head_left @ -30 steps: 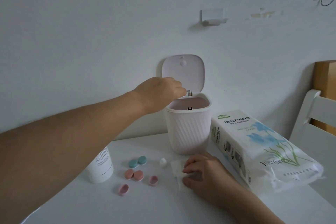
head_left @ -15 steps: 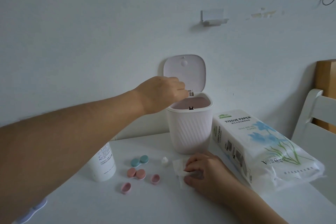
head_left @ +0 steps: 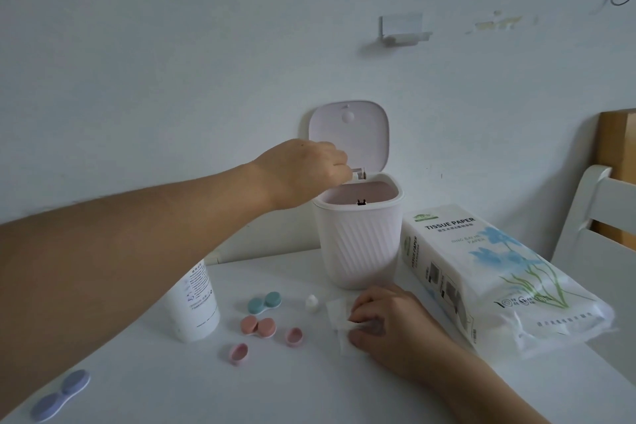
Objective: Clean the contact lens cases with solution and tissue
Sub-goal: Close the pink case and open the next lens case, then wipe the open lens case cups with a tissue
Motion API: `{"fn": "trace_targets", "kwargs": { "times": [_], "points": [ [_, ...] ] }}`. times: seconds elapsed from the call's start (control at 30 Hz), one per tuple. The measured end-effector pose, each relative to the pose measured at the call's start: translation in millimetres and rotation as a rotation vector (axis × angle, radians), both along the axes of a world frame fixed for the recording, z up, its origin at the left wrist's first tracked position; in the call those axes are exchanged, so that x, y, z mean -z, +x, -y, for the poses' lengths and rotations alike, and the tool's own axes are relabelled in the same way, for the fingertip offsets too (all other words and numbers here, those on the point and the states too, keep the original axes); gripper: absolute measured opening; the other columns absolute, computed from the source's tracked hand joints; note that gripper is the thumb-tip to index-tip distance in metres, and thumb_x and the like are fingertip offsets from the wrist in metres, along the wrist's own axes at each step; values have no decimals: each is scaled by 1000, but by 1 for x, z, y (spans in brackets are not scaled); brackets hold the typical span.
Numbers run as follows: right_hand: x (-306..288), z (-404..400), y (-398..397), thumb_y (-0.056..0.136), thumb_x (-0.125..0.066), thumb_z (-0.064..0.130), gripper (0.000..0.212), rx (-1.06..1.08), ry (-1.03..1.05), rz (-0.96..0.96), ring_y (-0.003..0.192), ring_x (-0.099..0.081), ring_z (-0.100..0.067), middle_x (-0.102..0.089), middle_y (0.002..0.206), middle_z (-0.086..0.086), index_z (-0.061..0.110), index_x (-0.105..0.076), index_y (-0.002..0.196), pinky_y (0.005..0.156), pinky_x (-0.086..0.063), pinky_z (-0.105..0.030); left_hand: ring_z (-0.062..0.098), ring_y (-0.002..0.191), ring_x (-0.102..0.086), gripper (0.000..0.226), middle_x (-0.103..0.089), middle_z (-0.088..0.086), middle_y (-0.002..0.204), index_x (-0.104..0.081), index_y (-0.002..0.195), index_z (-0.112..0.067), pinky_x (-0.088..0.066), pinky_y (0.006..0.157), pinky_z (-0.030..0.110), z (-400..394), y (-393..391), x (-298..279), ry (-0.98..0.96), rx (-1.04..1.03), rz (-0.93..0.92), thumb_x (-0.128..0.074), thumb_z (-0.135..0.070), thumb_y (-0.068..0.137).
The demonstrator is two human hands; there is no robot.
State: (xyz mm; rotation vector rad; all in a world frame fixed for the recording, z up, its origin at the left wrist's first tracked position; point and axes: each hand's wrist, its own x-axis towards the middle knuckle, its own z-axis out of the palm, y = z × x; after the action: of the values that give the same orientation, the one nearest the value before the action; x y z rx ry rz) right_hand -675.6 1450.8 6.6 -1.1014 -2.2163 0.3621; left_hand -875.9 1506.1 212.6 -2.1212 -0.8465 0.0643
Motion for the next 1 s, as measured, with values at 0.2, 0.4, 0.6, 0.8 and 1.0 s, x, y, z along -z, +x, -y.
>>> {"fn": "trace_targets", "kwargs": {
  "times": [0.2,0.4,0.6,0.8,1.0],
  "points": [
    [1,-1,0,79,-69,47,27,5,11,4,100,-55,-5,-66,97,20,26,-78,94,93,-45,-28,21,84,-63,10,-66,-6,90,-71,99,-19,-51,72,40,3,-5,3,-219,3,719,-61,-20,96],
    [1,0,0,82,-68,46,25,37,6,-3,96,-55,-3,-64,93,23,26,-76,93,93,-45,-28,-2,65,-62,12,-71,-13,78,-76,93,-23,-48,65,12,23,-12,19,-314,61,1392,-82,-25,82],
    [-5,4,-1,84,-74,32,11,96,15,-74,87,-62,-9,-70,86,14,23,-77,90,83,-49,-29,7,72,-68,15,-75,-10,78,-77,88,-29,-54,69,23,79,-38,66,-394,116,1652,-78,-42,79],
    [-24,20,-3,84,-76,26,8,175,37,-297,75,-65,9,-72,80,25,32,-77,89,65,-45,-8,20,67,-70,17,-74,2,80,-77,89,-32,-55,58,28,137,-62,130,-577,36,1795,-82,-40,75],
    [-48,31,-17,85,-72,32,7,203,67,-402,76,-66,9,-72,79,29,38,-76,85,65,-45,-3,15,69,-71,15,-76,4,78,-77,90,-29,-54,57,22,156,-71,157,-674,95,1885,-80,-24,75]
  ]
}}
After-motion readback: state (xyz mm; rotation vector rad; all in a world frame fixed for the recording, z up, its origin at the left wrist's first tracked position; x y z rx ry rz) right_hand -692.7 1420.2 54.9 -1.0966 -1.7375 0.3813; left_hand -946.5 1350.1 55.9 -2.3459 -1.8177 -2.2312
